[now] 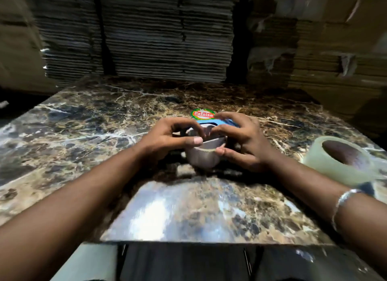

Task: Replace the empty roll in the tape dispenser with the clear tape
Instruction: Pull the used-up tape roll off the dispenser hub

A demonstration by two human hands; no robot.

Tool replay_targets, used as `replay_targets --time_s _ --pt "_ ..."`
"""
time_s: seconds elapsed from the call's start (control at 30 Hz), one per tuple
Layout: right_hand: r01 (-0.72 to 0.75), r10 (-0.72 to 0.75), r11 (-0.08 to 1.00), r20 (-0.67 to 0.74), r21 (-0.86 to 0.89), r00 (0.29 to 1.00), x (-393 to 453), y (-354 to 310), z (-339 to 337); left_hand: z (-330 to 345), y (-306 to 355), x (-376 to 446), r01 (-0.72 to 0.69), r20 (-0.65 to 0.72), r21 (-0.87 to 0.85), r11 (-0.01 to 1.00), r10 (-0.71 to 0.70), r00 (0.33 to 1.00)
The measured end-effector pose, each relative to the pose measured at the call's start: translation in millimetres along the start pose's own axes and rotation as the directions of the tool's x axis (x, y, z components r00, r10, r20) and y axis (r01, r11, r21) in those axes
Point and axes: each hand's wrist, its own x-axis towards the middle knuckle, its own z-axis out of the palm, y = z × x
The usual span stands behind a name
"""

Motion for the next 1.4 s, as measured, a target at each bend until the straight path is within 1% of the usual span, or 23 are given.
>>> replay_targets --time_s 0.1,0.2,0.23,0.33,0.43,0.47,0.53,0.6,0.67,0.73,0.8,0.87,0.97,1.07,1.17,1.23,1.3,1.4 --pt "-0.005 0.006 1.0 -0.02 0.021 1.0 2.5 -2.9 -1.1 -3.0 3.4 -2.3 -0.056 0.041 0.129 0.99 0.051 0.998" --pt "-0.04 0.039 0.999 -0.056 -0.013 0.998 3.5 -6.4 -0.1 -5.6 1.9 -3.3 -0.074 0.024 0.198 0.977 0.071 0.997" --pt "-0.046 0.045 0.999 -0.065 -0.02 0.997 3.8 -7.3 0.1 -5.7 2.5 -3.4 -0.076 0.006 0.186 0.98 0.076 0.997" --pt "-0.062 0.057 0.996 -0.079 -0.059 0.995 5.3 -8.7 0.1 -6.0 4.2 -2.6 -0.061 -0.041 0.079 0.995 0.064 0.997" --pt "-0.116 0.101 0.975 -0.087 -0.188 0.991 10.1 -6.4 4.0 -6.1 -0.6 1.2 -0.01 -0.064 -0.05 0.999 0.007 0.998" --pt "-0.13 0.112 0.972 -0.098 -0.197 0.989 12.9 -5.5 5.4 -6.5 -3.0 3.3 0.0 -0.056 -0.107 0.994 -0.006 0.998" --pt "-0.134 0.121 0.982 -0.101 -0.133 0.988 22.0 -3.9 5.8 -7.9 -6.8 6.5 0.029 -0.069 -0.222 0.975 -0.045 0.997" --pt "-0.131 0.125 0.991 -0.119 -0.043 0.985 33.7 -1.1 4.9 -10.1 -11.7 10.4 0.038 -0.133 -0.257 0.966 -0.075 0.988" --pt "-0.145 0.149 0.988 -0.111 0.048 0.982 44.7 0.9 3.5 -11.1 -14.4 13.8 0.041 -0.208 -0.211 0.977 -0.086 0.974" --pt "-0.184 0.194 0.971 -0.053 0.151 0.98 54.9 1.6 2.4 -10.8 -15.3 16.6 0.059 -0.259 -0.194 0.979 -0.109 0.96" --pt "-0.245 0.251 0.94 0.007 0.238 0.968 63.7 4.2 3.6 -11.0 -15.5 18.9 0.085 -0.28 -0.217 0.972 -0.146 0.949" --pt "-0.301 0.303 0.904 0.042 0.303 0.952 69.6 10.4 9.4 -12.5 -18.3 21.5 0.079 -0.303 -0.207 0.975 -0.141 0.942" --pt "-0.358 0.372 0.838 0.048 0.412 0.927 74.1 16.7 19.0 -12.6 -21.8 24.2 0.071 -0.338 -0.196 0.978 -0.135 0.931" --pt "-0.344 0.371 0.827 0.028 0.444 0.928 77.2 16.7 20.2 -12.4 -25.2 28.0 0.109 -0.34 -0.24 0.965 -0.188 0.921" --pt "-0.383 0.418 0.766 0.053 0.516 0.907 77.5 20.1 23.1 -14.1 -28.6 36.9 0.147 -0.361 -0.239 0.96 -0.228 0.904" --pt "-0.407 0.454 0.743 0.047 0.531 0.89 75.3 25.7 29.4 -16.4 -26.9 46.1 0.187 -0.342 -0.247 0.951 -0.266 0.901" --pt "-0.421 0.471 0.728 0.05 0.542 0.881 72.7 30.9 34.2 -19.5 -22.9 57.3 0.217 -0.322 -0.182 0.959 -0.267 0.908" --pt "-0.393 0.469 0.661 0.056 0.64 0.881 70.1 35.9 36.2 -20.9 -21.5 73.4 0.205 -0.331 -0.123 0.971 -0.235 0.914"
